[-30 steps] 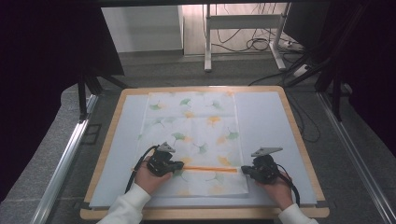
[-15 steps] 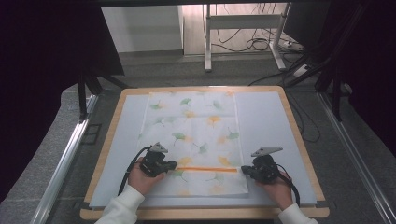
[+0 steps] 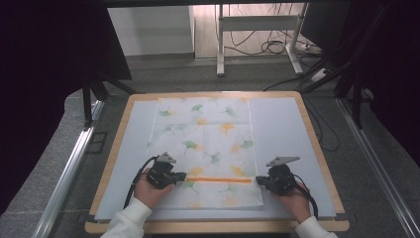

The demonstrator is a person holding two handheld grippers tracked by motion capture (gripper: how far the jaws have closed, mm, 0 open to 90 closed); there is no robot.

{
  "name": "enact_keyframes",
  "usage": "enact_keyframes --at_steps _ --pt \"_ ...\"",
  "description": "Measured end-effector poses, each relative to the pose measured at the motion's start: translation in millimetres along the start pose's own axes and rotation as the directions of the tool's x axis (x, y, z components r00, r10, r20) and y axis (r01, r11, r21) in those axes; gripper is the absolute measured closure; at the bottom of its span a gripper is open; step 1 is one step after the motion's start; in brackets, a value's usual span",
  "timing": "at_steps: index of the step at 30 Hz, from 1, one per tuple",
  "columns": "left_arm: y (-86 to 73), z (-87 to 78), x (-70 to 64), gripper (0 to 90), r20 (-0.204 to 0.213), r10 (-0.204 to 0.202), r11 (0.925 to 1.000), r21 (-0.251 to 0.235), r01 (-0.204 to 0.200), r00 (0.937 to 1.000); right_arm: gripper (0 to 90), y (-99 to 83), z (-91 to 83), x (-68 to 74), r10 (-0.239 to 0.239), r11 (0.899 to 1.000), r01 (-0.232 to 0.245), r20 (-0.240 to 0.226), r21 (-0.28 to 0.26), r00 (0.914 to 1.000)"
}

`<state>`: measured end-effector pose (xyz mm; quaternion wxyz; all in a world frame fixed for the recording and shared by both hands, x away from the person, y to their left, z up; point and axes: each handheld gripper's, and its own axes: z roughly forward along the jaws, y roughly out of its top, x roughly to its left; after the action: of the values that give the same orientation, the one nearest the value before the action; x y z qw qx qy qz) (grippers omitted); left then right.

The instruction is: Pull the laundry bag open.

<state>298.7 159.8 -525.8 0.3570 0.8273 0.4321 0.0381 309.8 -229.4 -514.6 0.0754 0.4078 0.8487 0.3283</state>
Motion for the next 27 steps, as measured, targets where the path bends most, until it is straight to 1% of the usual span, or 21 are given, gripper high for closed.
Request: enact_keyframes --at_steps 2,5,10,17,21,24,27 --pt "-1.5 -2.0 2.7 90.0 -0.003 0.000 1.0000 0.004 0.000 1.0000 89.7 0.0 0.0 -0.1 -0.001 1.000 0.001 0.000 0.000 1.0000" --pt "-3.4 -3.2 5.1 90.0 0.008 -0.011 0.9999 0.000 0.011 0.9999 89.6 0.1 0.1 0.0 -0.001 1.000 0.001 0.001 -0.001 1.0000" --pt "-5.6 -6.1 7.5 90.0 -0.015 -0.013 0.9999 -0.002 0.013 0.9998 89.6 0.1 0.1 0.0 0.000 1.000 0.000 0.001 0.000 1.0000" --pt "-12.0 -13.3 17.6 90.0 -0.029 -0.043 0.9990 -0.014 0.043 0.9986 89.6 0.0 0.1 -0.2 0.000 1.000 0.000 -0.001 0.000 1.0000" --pt "-16.0 -18.3 24.5 90.0 -0.052 -0.057 0.9981 -0.024 0.056 0.9970 89.6 0.0 0.1 0.0 0.000 1.000 0.000 0.000 0.000 1.0000" --pt "-21.3 -24.2 31.7 90.0 -0.064 -0.077 0.9967 -0.032 0.075 0.9950 89.6 0.0 0.1 0.1 0.000 1.000 0.000 0.001 0.000 1.0000" --pt "-25.3 -28.2 36.0 90.0 -0.067 -0.091 0.9953 -0.037 0.089 0.9935 89.6 0.0 0.1 0.0 0.000 1.000 0.000 0.000 0.000 1.0000"
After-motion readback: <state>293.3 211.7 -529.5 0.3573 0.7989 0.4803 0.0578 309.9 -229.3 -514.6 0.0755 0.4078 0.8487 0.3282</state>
